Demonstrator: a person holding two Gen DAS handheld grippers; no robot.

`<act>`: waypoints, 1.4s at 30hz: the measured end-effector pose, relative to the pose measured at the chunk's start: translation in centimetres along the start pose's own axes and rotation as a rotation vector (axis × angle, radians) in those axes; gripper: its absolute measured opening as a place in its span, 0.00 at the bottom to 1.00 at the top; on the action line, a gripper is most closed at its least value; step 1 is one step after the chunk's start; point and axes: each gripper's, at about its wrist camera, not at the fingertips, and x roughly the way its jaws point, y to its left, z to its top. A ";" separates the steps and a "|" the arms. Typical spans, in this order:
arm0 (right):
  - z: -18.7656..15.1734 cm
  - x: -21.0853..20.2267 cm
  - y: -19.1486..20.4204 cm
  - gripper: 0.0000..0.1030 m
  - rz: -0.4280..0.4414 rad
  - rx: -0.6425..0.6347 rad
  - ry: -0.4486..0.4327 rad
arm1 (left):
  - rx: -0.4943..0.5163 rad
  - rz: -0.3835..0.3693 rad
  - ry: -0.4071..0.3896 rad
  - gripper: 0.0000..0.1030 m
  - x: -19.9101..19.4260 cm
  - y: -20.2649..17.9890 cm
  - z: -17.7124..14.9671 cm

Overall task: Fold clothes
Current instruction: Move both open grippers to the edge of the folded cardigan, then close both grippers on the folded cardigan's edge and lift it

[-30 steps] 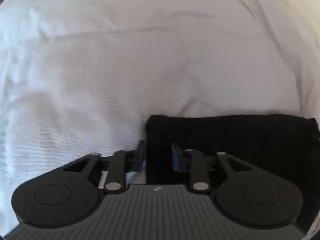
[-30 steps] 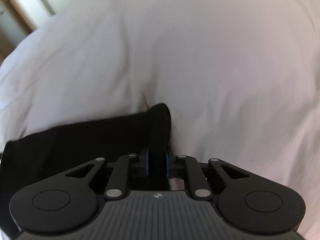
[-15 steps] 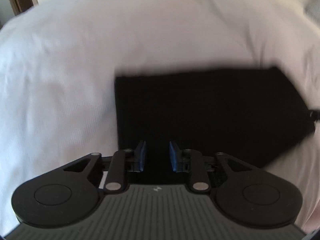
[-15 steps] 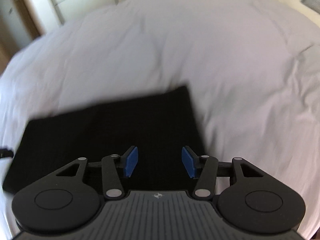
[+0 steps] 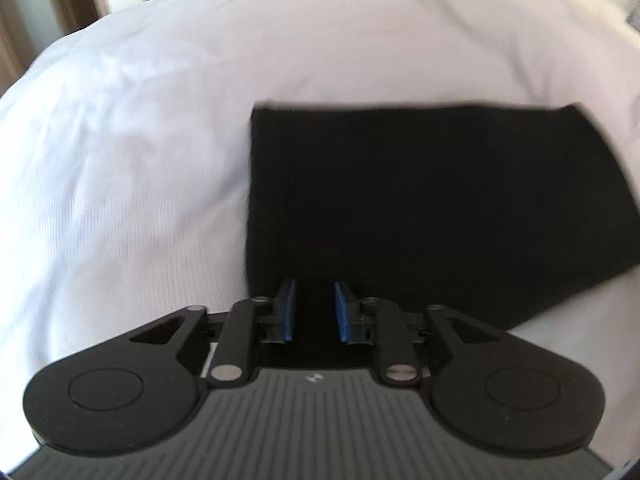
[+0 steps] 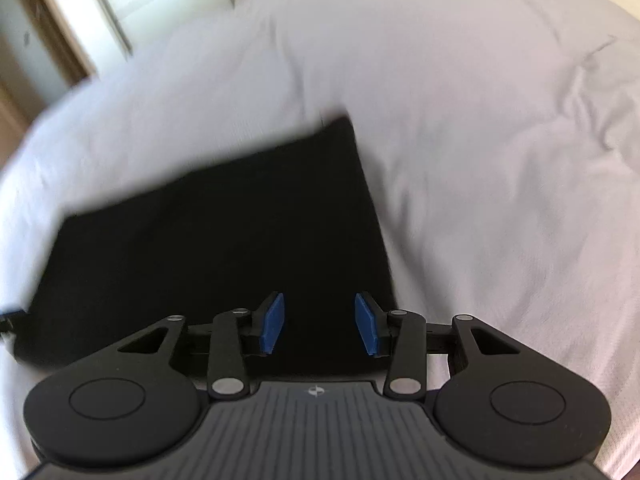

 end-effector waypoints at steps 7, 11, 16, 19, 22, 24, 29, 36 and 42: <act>-1.7 -1.4 -1.6 0.46 0.159 -0.233 -0.156 | 0.199 0.045 -0.180 0.18 -3.2 -2.2 -3.0; -4.5 -3.1 -0.2 0.67 0.127 -0.534 -0.248 | 0.478 0.111 -0.254 0.18 -4.2 -4.9 -6.9; -7.9 -2.9 2.5 0.72 -0.008 -0.823 -0.315 | 0.740 0.213 -0.312 0.27 -4.1 -6.7 -10.9; -9.5 -1.9 3.7 0.72 -0.123 -0.908 -0.324 | 0.842 0.276 -0.315 0.32 -4.0 -7.3 -12.3; -9.9 -1.2 4.6 0.73 -0.184 -0.953 -0.319 | 0.969 0.352 -0.337 0.41 -3.1 -7.9 -12.9; -9.7 0.0 5.4 0.73 -0.225 -1.012 -0.321 | 1.019 0.345 -0.322 0.41 -1.7 -8.0 -12.3; -9.0 4.9 7.0 0.65 -0.346 -1.201 -0.350 | 1.072 0.323 -0.335 0.20 1.2 -7.7 -10.7; -9.8 6.8 6.3 0.14 -0.387 -1.380 -0.394 | 1.047 0.312 -0.407 0.09 -1.5 -7.1 -12.1; -11.7 2.2 3.2 0.00 -0.392 -1.366 -0.424 | 1.035 0.278 -0.463 0.09 -7.2 -8.8 -16.3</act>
